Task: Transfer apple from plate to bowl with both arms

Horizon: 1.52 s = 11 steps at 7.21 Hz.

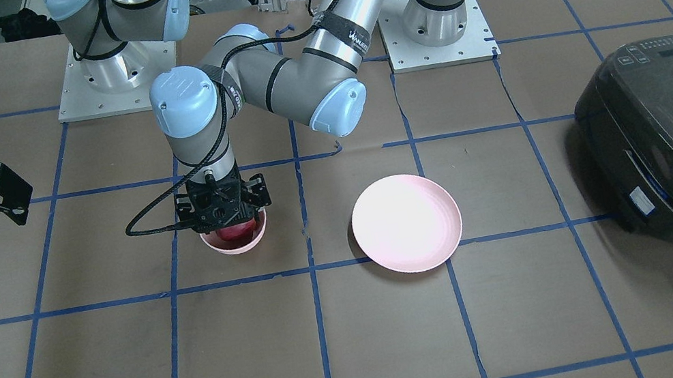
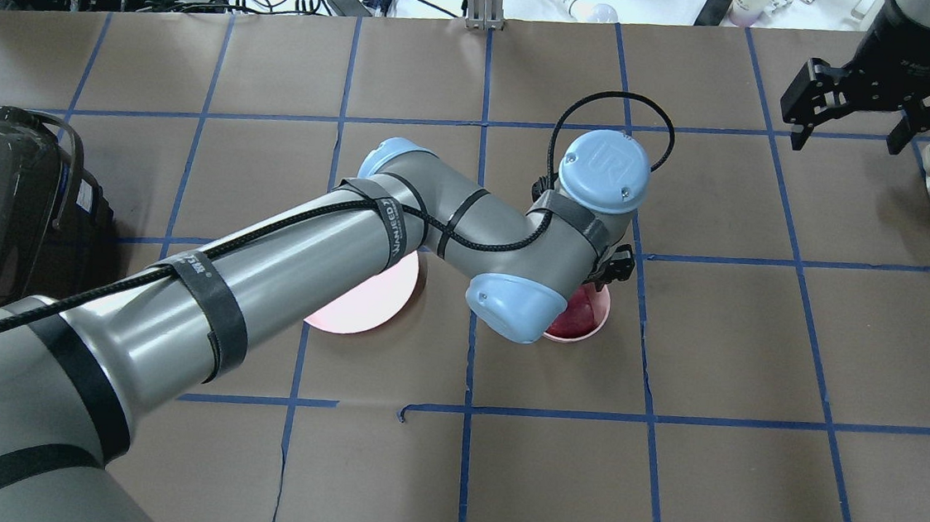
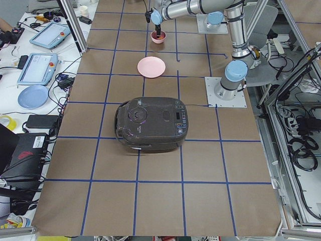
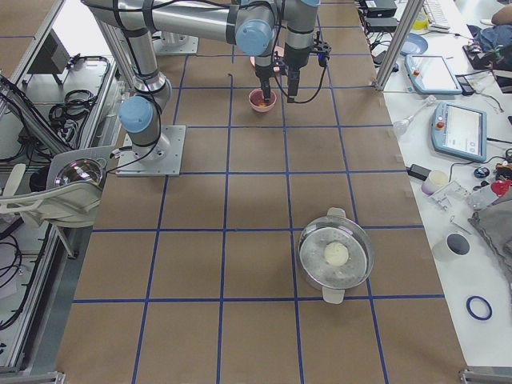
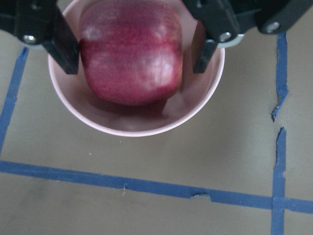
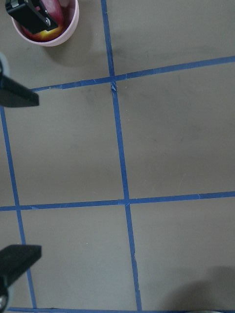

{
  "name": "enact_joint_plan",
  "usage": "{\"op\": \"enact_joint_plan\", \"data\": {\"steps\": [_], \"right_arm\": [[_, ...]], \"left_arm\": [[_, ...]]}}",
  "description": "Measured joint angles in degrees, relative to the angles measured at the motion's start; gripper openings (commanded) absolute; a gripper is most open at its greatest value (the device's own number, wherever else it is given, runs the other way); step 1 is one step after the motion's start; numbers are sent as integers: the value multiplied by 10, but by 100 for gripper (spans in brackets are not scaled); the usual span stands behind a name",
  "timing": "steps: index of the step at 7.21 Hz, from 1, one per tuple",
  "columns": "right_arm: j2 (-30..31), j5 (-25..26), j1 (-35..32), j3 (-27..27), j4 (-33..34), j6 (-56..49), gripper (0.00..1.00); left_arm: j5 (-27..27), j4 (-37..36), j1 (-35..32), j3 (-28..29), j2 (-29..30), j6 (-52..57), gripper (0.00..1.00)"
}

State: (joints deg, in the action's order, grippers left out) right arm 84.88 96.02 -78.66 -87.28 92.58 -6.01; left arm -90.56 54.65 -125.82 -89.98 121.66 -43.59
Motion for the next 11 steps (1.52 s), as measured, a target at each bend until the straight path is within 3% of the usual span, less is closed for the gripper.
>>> {"op": "enact_joint_plan", "data": {"steps": [3,5,9,11], "right_arm": [[5,-3,-1,1,1,0,100],[13,-13,-17,0,0,4,100],[30,-69,-90,-7,-20,68,100],[33,-81,-117,-10,-53,105,100]], "left_arm": [[-4,13,13,1,-43,63,100],[-4,74,56,1,-104,131,100],[-5,242,227,7,-241,322,100],[-7,279,297,7,-289,375,100]]}}
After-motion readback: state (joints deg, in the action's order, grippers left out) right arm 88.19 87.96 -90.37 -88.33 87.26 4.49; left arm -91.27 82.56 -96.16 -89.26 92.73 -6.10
